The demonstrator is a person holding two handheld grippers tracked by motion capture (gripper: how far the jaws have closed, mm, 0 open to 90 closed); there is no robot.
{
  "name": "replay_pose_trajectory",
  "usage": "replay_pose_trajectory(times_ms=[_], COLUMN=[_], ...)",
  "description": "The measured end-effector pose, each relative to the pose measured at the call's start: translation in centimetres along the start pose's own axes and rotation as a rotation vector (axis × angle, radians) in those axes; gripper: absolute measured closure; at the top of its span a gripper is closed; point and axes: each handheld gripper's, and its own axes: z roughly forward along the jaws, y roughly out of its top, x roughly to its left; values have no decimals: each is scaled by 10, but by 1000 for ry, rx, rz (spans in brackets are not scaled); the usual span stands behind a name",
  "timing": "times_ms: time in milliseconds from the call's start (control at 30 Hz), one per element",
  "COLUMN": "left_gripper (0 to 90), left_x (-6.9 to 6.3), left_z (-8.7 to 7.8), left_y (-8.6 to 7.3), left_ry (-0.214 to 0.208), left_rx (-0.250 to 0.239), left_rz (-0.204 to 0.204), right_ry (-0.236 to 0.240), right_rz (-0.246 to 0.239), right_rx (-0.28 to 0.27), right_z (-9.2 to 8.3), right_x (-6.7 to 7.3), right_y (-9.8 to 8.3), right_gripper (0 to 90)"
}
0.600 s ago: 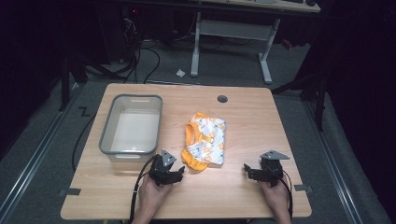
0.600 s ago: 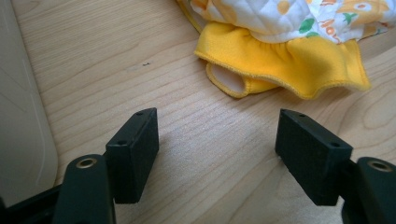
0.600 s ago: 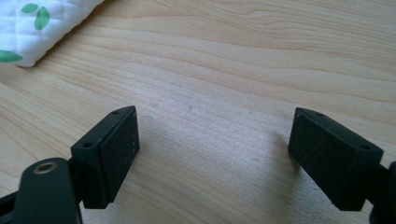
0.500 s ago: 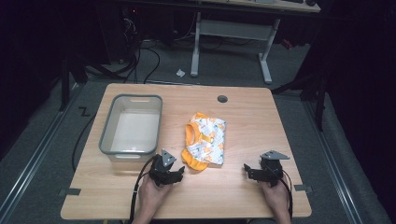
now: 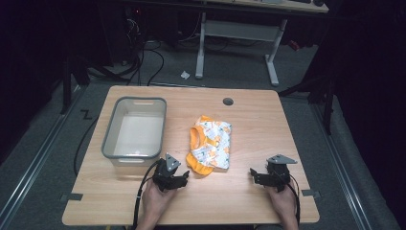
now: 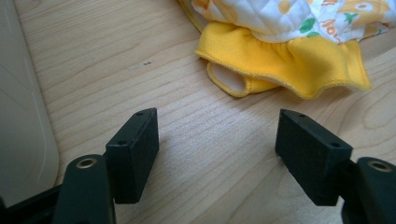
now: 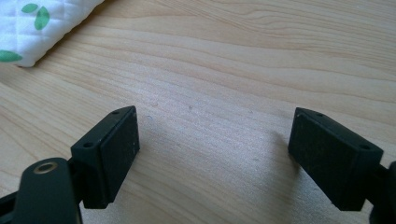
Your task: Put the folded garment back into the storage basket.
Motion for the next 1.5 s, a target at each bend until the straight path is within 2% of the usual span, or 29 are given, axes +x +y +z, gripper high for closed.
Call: replay_pose_trajectory(times_ms=[700,833,1500], left_gripper=[333,333,335], left_x=[-1,0,-7], left_z=[-4,-7,-16], left_y=[-1,0,18], left_ry=[17,-5,-57], left_rx=[0,-12,-44], left_rz=[-14,-37,-23], right_ry=[0,0,0], right_rz=[0,0,0], right_rx=[0,0,0], right_z=[0,0,0], right_x=[0,0,0], right_y=[0,0,0], right_gripper=[164,164,164])
